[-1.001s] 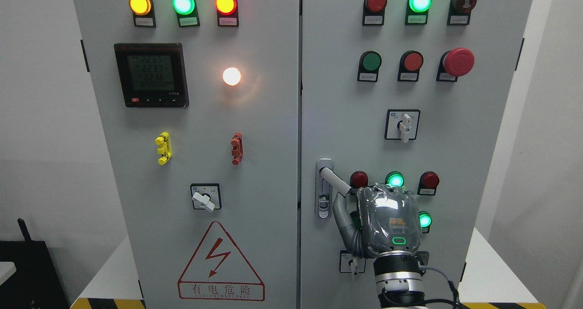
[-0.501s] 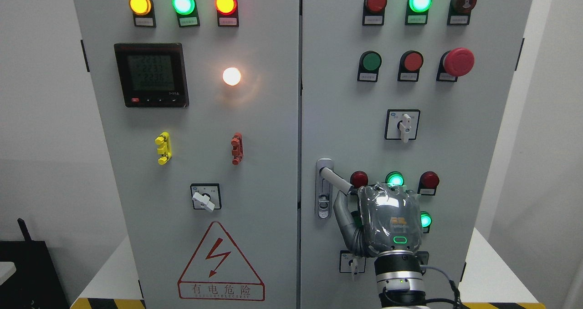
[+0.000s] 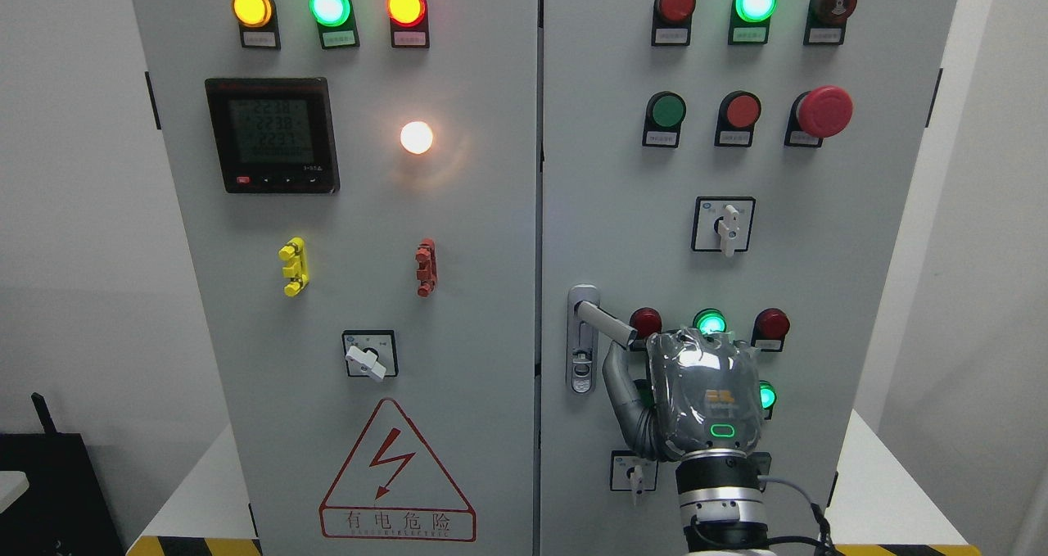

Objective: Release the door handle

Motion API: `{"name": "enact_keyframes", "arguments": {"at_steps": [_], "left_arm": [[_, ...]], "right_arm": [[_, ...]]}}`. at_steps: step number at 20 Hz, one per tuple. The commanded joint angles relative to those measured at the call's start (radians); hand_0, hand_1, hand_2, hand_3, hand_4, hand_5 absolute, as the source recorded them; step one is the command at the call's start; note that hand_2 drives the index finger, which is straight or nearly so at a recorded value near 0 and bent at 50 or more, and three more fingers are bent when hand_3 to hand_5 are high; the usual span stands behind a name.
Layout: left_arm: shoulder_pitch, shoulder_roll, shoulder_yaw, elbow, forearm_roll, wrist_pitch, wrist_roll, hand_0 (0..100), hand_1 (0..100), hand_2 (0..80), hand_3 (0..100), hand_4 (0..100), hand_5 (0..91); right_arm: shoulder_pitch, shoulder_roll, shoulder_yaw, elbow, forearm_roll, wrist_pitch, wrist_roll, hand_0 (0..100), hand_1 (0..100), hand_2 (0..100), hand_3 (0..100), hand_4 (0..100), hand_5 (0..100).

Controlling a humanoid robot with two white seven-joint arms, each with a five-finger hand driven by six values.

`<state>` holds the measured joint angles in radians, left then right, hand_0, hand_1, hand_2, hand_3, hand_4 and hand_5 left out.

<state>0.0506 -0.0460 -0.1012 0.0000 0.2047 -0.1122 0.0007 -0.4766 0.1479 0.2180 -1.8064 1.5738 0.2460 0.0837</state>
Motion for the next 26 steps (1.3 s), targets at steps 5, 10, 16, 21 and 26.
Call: {"name": "enact_keyframes", "arguments": {"at_steps": [5,10,16,21,26], "left_arm": [[0.0,0.0,0.0,-0.031,-0.001,0.0,0.001,12,39,0.0,0,0,0.0],[0.0,0.0,0.0,-0.031,0.001,0.0,0.001,12,39,0.0,0,0,0.0],[0.0,0.0,0.0,-0.031,-0.001,0.0,0.001,12,39,0.0,0,0,0.0],[0.0,0.0,0.0,-0.031,-0.001,0.0,0.001,12,39,0.0,0,0,0.0],[0.0,0.0,0.0,-0.031,-0.001,0.0,0.001,12,39,0.0,0,0,0.0]], "right_arm": [[0.0,-0.001,-0.011,-0.001,0.0,-0.001,0.001,67,0,100,100,100,96],[0.0,-0.002,-0.011,-0.001,-0.002,-0.001,0.001,67,0,100,100,100,96],[-0.002,-0.002,-0.011,-0.001,-0.003,-0.001,0.001,68,0,100,100,100,96],[-0.002,-0.002,-0.011,-0.001,-0.003,-0.001,0.001,68,0,100,100,100,96],[-0.01,-0.002,-0.011,-0.001,-0.005,-0.001,0.001,68,0,100,100,100,96]]}}
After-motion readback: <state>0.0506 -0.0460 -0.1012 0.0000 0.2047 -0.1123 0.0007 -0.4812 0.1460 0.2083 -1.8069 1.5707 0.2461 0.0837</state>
